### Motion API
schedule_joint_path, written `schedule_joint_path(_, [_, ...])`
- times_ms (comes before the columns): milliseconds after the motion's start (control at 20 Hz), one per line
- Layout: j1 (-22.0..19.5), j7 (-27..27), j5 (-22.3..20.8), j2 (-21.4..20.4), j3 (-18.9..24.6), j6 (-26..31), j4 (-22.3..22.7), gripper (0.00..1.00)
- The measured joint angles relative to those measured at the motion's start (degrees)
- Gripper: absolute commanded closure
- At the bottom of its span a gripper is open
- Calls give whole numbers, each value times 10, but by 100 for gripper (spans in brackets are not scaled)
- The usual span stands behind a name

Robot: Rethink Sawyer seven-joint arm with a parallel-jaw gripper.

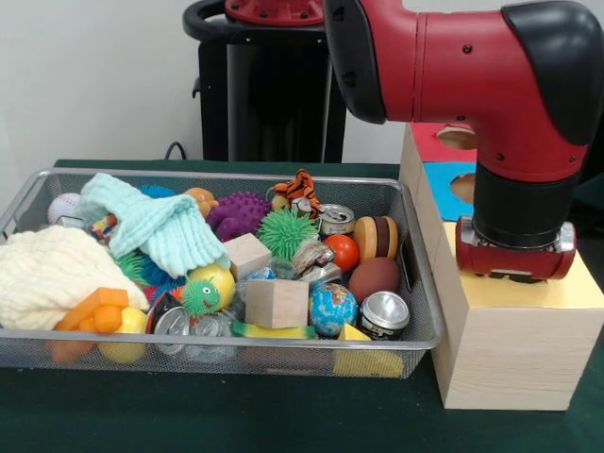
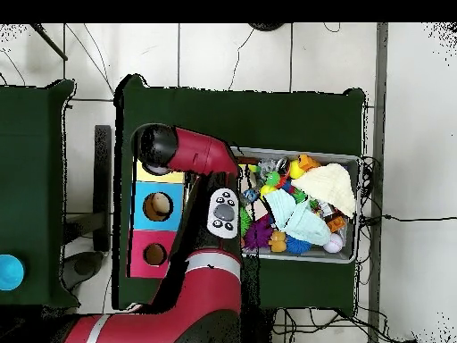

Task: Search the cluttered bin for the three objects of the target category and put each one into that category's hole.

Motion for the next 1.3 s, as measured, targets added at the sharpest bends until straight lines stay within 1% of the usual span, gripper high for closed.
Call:
schedule_joint_path(250, [0, 0, -4, -4, 2, -1, 4, 100])
schedule_joint_path(600, [2, 0, -6, -25, 3, -1, 19, 100])
schedule_joint_path(650, [3, 0, -6, -37, 3, -1, 23, 100])
schedule_joint_path(900, [10, 0, -14, -58, -4, 3, 30, 100])
schedule_joint_path(1100, [17, 0, -30, -76, -7, 4, 30, 100])
schedule_joint_path(1300, [19, 0, -31, -102, -8, 4, 30, 100])
